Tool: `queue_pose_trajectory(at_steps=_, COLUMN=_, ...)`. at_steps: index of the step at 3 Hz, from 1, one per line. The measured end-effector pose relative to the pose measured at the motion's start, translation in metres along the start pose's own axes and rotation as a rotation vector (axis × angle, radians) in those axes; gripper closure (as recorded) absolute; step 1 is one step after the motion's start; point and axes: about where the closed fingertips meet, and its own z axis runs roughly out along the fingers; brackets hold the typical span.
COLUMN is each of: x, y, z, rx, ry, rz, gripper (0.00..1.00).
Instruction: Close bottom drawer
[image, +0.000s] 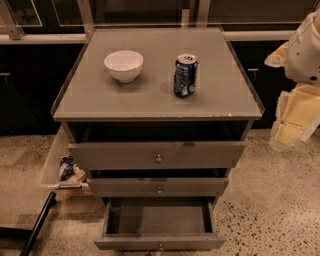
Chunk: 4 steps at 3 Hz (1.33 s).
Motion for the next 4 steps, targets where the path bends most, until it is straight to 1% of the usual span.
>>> queue_pose_trajectory(at_steps=1, x=0.000, y=0.000, z=0.000, rx=0.000, ry=0.000, rz=0.000, gripper=0.00)
queue_pose_trajectory(at_steps=2, x=0.010, y=0.009, z=0.026, rx=-0.032, ry=0.007, rz=0.001, gripper=0.00)
queue_pose_trajectory(at_steps=3, x=0.032, y=0.029, z=0.073, rx=-0.092, ry=0.007, rz=0.000, gripper=0.00)
queue_pose_trajectory(at_steps=4, x=0.062, y=0.056, z=0.124, rx=-0.155, ry=0.004, rz=0.011, gripper=0.00)
